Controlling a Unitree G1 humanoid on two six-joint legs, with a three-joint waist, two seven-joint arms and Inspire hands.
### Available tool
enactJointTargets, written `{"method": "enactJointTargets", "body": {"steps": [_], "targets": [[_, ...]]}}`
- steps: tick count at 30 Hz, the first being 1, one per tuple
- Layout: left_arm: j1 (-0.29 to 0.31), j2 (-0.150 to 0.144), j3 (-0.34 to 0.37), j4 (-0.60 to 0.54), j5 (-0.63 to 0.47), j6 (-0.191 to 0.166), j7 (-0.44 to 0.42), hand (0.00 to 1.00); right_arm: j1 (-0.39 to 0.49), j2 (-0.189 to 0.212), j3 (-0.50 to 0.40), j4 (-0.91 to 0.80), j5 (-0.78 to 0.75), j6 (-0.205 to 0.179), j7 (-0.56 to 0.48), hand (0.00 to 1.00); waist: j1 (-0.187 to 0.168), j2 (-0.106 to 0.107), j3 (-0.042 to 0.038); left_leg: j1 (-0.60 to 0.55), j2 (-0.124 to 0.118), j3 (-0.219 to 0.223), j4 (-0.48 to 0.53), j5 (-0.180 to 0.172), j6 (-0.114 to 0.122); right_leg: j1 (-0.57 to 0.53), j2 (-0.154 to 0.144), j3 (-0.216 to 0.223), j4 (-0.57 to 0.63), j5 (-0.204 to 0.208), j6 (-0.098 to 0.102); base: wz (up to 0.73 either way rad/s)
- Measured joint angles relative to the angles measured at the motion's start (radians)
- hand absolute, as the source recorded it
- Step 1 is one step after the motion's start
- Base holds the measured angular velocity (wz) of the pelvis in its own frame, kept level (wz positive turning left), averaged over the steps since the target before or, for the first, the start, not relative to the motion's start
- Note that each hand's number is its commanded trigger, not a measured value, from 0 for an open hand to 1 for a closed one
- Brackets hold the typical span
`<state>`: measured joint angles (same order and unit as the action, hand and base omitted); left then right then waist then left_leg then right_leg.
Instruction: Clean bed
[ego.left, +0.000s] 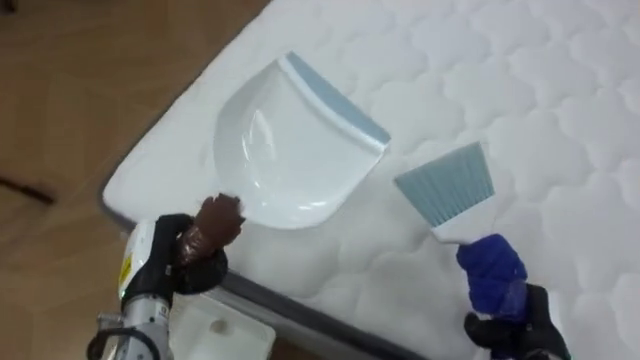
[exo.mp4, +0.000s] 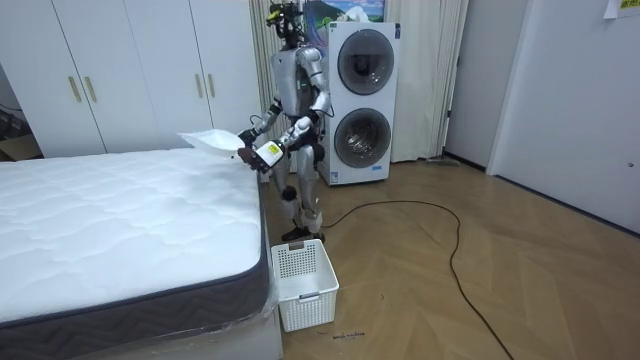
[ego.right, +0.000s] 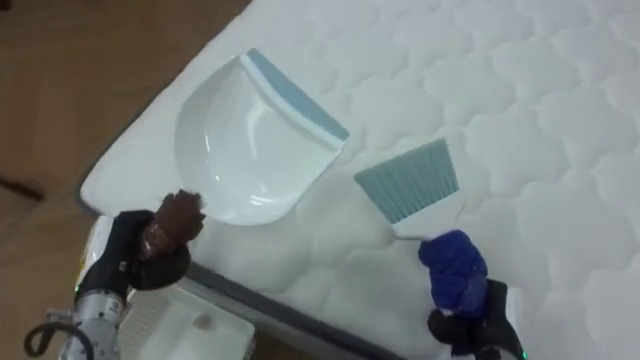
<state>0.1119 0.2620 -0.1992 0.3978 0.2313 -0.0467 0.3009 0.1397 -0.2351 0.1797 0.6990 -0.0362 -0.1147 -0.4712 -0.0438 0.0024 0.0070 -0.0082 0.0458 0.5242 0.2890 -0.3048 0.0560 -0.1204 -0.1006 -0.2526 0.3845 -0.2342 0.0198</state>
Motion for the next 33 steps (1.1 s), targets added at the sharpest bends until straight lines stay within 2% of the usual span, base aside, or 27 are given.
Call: {"method": "enactJointTargets", "body": {"steps": [2,4,7,8,10,11,12,13,14,15,16,17,19,21,23,25,30,33], "targets": [[0.006,0.0,-0.002,0.002,-0.005,0.0,-0.03,1.0,0.004,0.0,-0.009,0.0,0.001,0.001,0.007,0.0,-0.031,-0.005,-0.0003,0.006,0.012,0.011,0.003,0.004,-0.006,0.0,0.013,0.005,-0.007,0.006,-0.01,-0.06],[0.01,-0.001,-0.006,0.006,-0.004,0.0,-0.051,1.0,0.01,0.001,-0.012,0.001,0.001,0.0,0.006,0.0,-0.044,-0.004,-0.0003,0.008,0.017,0.013,0.005,0.007,-0.012,0.002,0.017,0.006,-0.007,0.009,-0.015,-0.09],[0.011,-0.002,-0.02,0.04,-0.005,0.0,-0.091,1.0,0.031,0.001,-0.016,0.001,0.002,0.0,0.005,0.0,-0.045,-0.001,-0.0003,0.019,0.024,0.02,0.004,0.01,-0.016,0.008,0.025,0.011,-0.007,0.01,-0.023,-0.09],[0.013,-0.004,-0.019,0.059,-0.004,0.0,-0.101,0.87,0.041,0.002,-0.021,0.001,0.002,-0.002,0.005,0.0,-0.047,-0.001,0.0,0.026,0.028,0.025,0.003,0.011,-0.019,0.004,0.03,0.018,-0.01,0.01,-0.026,-0.12],[0.023,-0.01,-0.014,0.085,-0.001,0.003,-0.109,0.42,0.047,0.002,-0.039,0.001,-0.003,-0.002,0.005,0.0,-0.039,0.004,-0.0005,0.033,0.03,0.028,0.0,0.011,-0.022,0.004,0.038,0.032,-0.017,0.009,-0.032,-0.21],[0.036,-0.012,-0.012,0.085,0.003,0.005,-0.115,0.0,0.046,0.002,-0.053,0.0,-0.012,-0.002,0.005,0.0,-0.037,0.008,0.0,0.039,0.029,0.024,-0.003,0.013,-0.025,0.0,0.048,0.056,-0.018,0.011,-0.035,-0.37],[0.043,-0.013,-0.01,0.085,0.007,0.005,-0.116,0.0,0.045,0.002,-0.058,0.002,-0.011,-0.002,0.006,0.0,-0.03,0.009,0.0006,0.044,0.029,0.018,-0.004,0.013,-0.027,-0.003,0.054,0.071,-0.017,0.012,-0.037,-0.7],[0.064,-0.015,0.001,0.085,0.016,0.005,-0.116,0.0,0.041,0.005,-0.058,0.005,-0.012,-0.002,0.009,0.0,-0.008,0.011,0.0007,0.056,0.024,-0.036,-0.005,0.012,-0.033,-0.005,0.07,0.113,-0.015,0.015,-0.042,-1.22],[0.091,-0.016,0.01,0.085,0.015,0.004,-0.116,0.0,0.035,0.005,-0.053,0.008,-0.014,-0.003,0.02,0.0,0.03,0.013,-0.0002,0.069,0.01,-0.164,-0.006,0.012,-0.033,-0.01,0.09,0.166,-0.012,0.022,-0.052,-1.44],[0.108,-0.019,0.021,0.085,0.015,0.004,-0.116,0.0,0.03,0.005,-0.051,0.008,-0.018,-0.003,0.03,0.0,0.043,0.015,-0.0014,0.074,0.005,-0.232,-0.006,0.012,-0.033,-0.013,0.098,0.184,-0.01,0.025,-0.057,-1.56],[0.134,-0.027,0.044,0.085,0.015,0.004,-0.117,0.0,0.023,0.005,-0.049,0.008,-0.03,-0.008,0.04,0.0,0.047,0.018,-0.0026,0.079,-0.007,-0.329,-0.004,0.012,-0.033,-0.017,0.115,0.223,-0.009,0.03,-0.061,-1.07],[0.145,-0.028,0.047,0.086,0.016,0.004,-0.118,0.0,0.028,0.004,-0.05,0.009,-0.044,-0.011,0.041,0.0,0.04,0.02,-0.0032,0.082,-0.01,-0.374,-0.002,0.012,-0.034,-0.011,0.123,0.239,-0.013,0.035,-0.063,-0.74],[0.148,-0.029,0.047,0.086,0.016,0.003,-0.121,0.0,0.03,0.004,-0.05,0.019,-0.055,-0.011,0.046,0.0,0.021,0.022,-0.0032,0.094,-0.014,-0.371,-0.014,0.012,-0.034,-0.005,0.134,0.257,-0.015,0.038,-0.064,-0.29],[0.147,-0.029,0.047,0.093,0.016,-0.006,-0.125,0.0,0.03,0.004,-0.05,0.037,-0.057,-0.011,0.048,0.0,0.021,0.024,-0.0032,0.109,-0.01,-0.359,-0.038,0.013,-0.036,-0.003,0.151,0.27,-0.022,0.043,-0.067,-0.35],[0.138,-0.04,0.063,0.139,0.016,-0.034,-0.129,0.0,0.032,0.004,-0.058,0.06,-0.054,-0.012,0.048,0.0,0.02,0.025,-0.0038,0.125,-0.005,-0.346,-0.067,0.015,-0.04,-0.001,0.162,0.281,-0.034,0.049,-0.068,-0.19],[0.132,-0.055,0.077,0.183,0.014,-0.035,-0.13,0.0,0.032,0.006,-0.073,0.087,-0.05,-0.015,0.048,0.0,0.022,0.025,-0.0039,0.125,-0.003,-0.345,-0.069,0.016,-0.04,-0.001,0.164,0.281,-0.044,0.054,-0.067,-0.02],[0.126,-0.056,0.08,0.371,-0.025,-0.034,-0.13,0.0,0.03,0.007,-0.083,0.187,-0.05,-0.017,0.052,0.0,0.024,0.025,-0.0043,0.153,-0.002,-0.344,-0.095,0.017,-0.042,0.02,0.17,0.285,-0.056,0.054,-0.066,-0.04],[0.132,-0.056,0.084,0.417,-0.053,-0.023,-0.132,0.0,0.029,0.007,-0.084,0.214,-0.055,-0.013,0.076,0.0,0.025,0.014,0.0026,0.153,-0.002,-0.344,-0.105,0.017,-0.042,0.019,0.169,0.281,-0.059,0.056,-0.063,0.04]]}}
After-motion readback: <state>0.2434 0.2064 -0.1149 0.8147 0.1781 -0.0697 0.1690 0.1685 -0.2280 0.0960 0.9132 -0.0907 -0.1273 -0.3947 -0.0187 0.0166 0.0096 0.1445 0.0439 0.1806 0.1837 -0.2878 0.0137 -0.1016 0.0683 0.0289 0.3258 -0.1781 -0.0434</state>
